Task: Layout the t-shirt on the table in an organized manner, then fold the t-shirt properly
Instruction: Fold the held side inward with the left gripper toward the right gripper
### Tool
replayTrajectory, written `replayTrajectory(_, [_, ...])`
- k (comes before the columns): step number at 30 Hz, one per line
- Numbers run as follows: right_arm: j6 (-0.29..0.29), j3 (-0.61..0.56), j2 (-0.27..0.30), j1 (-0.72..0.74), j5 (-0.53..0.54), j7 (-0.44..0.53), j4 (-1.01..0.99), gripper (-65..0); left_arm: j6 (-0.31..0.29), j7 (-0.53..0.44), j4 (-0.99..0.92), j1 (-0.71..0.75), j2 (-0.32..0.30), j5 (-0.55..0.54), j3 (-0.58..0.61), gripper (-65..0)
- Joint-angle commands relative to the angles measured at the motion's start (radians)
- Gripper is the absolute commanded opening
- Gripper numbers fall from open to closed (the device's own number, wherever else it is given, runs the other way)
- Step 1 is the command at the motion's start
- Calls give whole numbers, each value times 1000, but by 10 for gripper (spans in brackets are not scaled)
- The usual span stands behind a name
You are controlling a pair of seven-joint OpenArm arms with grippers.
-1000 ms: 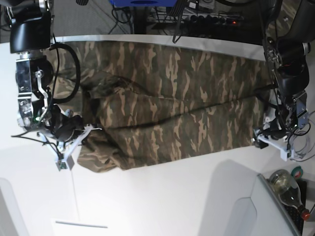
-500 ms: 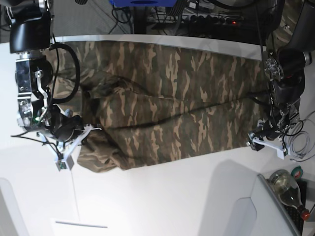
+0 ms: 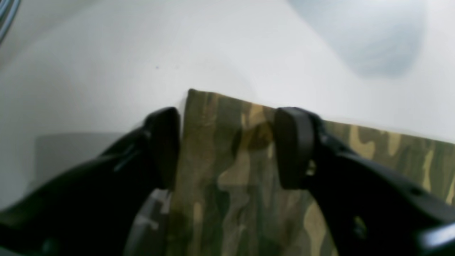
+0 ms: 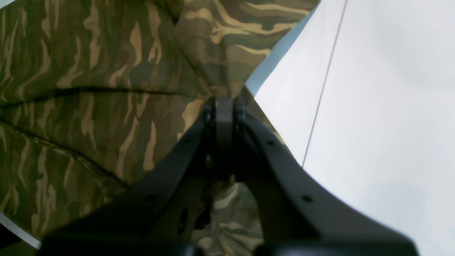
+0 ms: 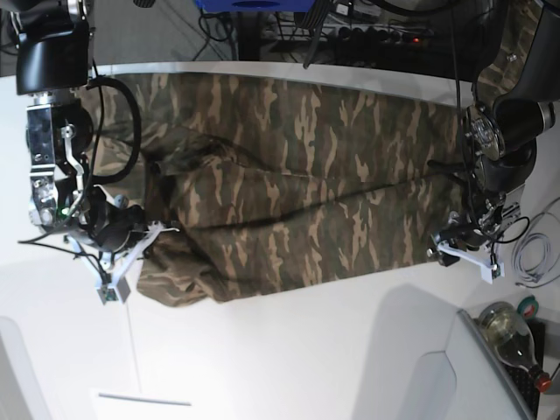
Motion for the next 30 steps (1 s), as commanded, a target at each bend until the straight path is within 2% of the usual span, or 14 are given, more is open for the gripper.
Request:
replayTrajectory(1, [7,5,8,18,9,24,17,-650,-7,24,5,-12,-4,-3,1,-337])
replayTrajectory(6, [7,5,8,22,6,27,15,-650,-7,-28,10,-14,-4,2,1,-640])
replayTrajectory(10, [7,2,35,27,6,88,11,-650,-7,-71,20,-34,8,7,2,-650])
replayTrajectory(13, [7,3,44,61,6,120,-46,-650,-7,-65,77,-48,18,7,2,-650])
replayTrajectory(15, [7,0,71,87,6,140,-95,-650,-7,-63,125,-57,28,8,2,-650])
replayTrajectory(18, [15,0,83,133,6,206,-180,-650,-7,-18,195,-74,47,5,52,-650])
replayTrajectory(21, [75,0,104,180,6,298,-267,-650,-7,28,275,-77,54,-4,107,-650])
replayTrajectory(24, [101,2,110,223,4,386,-362,-650,-7,38,330,-78,77,-4,113,-650])
replayTrajectory(26, [110,0,133,246,4,447,-421,-650,-7,38,358,-75,82,-4,113,-650])
replayTrajectory(30, [161,-1,150,262,4,561,-477,-650,-7,38,399,-74,97,-4,113,-650])
